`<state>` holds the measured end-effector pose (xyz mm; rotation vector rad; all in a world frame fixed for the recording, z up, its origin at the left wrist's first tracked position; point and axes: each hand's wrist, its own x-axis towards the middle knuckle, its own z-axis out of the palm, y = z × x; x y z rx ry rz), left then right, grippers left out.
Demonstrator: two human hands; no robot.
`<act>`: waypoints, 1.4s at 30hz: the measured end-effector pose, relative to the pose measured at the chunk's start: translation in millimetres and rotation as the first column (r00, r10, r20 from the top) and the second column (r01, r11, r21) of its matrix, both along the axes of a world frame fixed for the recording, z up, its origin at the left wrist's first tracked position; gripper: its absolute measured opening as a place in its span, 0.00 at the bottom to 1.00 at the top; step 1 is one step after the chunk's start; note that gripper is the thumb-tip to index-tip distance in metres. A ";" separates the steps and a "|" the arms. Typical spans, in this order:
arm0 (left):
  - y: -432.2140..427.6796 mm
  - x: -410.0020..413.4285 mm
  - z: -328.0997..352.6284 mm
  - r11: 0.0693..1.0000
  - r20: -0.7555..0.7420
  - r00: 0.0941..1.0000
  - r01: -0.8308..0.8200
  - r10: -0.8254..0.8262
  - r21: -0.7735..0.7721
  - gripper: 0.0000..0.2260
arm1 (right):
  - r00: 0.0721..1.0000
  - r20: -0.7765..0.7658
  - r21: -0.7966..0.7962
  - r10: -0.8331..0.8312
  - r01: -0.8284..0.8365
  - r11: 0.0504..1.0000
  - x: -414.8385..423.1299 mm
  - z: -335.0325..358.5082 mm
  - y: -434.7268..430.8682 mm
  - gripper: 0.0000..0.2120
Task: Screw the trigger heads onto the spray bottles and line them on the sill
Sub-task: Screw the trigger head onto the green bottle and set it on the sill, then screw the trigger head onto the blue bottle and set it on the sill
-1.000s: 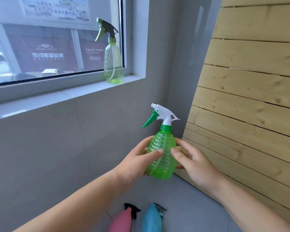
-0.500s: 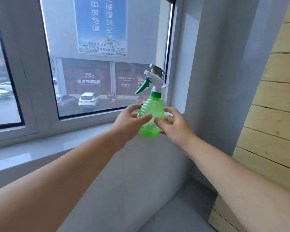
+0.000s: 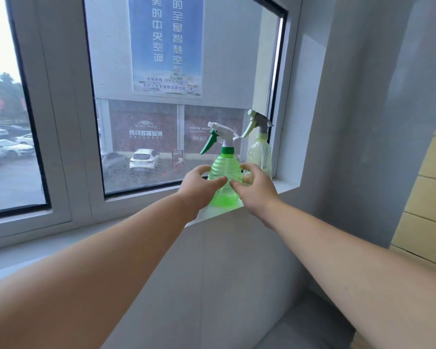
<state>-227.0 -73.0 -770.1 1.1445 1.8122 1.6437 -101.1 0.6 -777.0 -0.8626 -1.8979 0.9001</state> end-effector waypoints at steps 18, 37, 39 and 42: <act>3.5 -2.5 -2.3 0.985 -0.192 0.974 -0.142 0.121 -0.097 0.35 | 0.999 -0.052 0.017 -0.001 0.002 1.000 0.1 -9.5 11.2 0.29; -23.0 165.8 -161.2 0.855 0.200 0.904 0.423 -0.377 -0.302 0.18 | 0.964 0.139 -0.270 -0.225 0.256 0.928 232.0 -182.7 -26.6 0.04; -18.0 184.8 -207.3 0.812 0.256 0.900 0.432 -0.354 -0.394 0.18 | 0.951 0.197 -0.338 -0.237 0.293 0.895 254.8 -222.1 -28.0 0.03; -14.5 210.0 -276.5 0.714 0.289 0.902 0.432 -0.322 -0.551 0.18 | 0.927 0.282 -0.411 -0.246 0.349 0.842 279.9 -280.8 -31.6 0.03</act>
